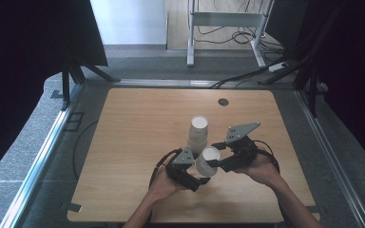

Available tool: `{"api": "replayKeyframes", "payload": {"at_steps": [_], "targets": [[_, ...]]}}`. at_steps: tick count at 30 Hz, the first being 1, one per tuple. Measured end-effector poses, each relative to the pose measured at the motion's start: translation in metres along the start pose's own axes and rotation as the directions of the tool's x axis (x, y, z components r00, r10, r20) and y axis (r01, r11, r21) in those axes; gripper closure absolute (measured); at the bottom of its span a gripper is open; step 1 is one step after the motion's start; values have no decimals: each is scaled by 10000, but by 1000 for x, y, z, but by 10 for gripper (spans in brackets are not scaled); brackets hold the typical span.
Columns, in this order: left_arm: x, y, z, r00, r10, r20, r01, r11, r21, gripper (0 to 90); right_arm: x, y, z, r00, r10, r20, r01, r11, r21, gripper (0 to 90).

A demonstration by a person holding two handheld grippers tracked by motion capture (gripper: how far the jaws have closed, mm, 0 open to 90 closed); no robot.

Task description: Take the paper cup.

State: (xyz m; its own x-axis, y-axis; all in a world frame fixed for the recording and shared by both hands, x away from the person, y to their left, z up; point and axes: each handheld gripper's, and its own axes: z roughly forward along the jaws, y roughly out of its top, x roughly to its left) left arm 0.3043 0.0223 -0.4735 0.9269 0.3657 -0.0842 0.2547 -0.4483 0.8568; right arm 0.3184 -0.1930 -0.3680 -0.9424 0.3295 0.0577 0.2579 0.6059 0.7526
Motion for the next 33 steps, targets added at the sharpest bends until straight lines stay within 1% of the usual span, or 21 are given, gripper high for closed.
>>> {"api": "replayKeyframes", "payload": {"at_steps": [7, 14, 17, 24, 28, 33], "targets": [[0, -2, 3, 10000, 3, 58, -3, 10000, -42, 79, 2, 0, 7, 9999, -21, -135, 21, 10000, -21, 374], [1, -4, 4, 9999, 29, 113, -28, 10000, -95, 134, 3, 0, 9, 9998, 18, -200, -19, 10000, -78, 374], [0, -4, 5, 9999, 69, 120, -68, 9999, -79, 143, 3, 0, 9, 9998, 16, -207, -17, 10000, -76, 374], [0, -5, 4, 9998, 159, 127, -158, 9998, -72, 229, 1, -1, 8, 9998, 21, -207, -23, 10000, -82, 373], [1, -6, 3, 9998, 112, 177, -111, 9999, -81, 294, 0, -2, 8, 9998, 46, -216, -47, 10000, -52, 370], [2, -5, 2, 9998, 119, 188, -121, 9999, 71, 354, -1, -3, 8, 9998, 31, -220, -32, 10000, -33, 367]]}}
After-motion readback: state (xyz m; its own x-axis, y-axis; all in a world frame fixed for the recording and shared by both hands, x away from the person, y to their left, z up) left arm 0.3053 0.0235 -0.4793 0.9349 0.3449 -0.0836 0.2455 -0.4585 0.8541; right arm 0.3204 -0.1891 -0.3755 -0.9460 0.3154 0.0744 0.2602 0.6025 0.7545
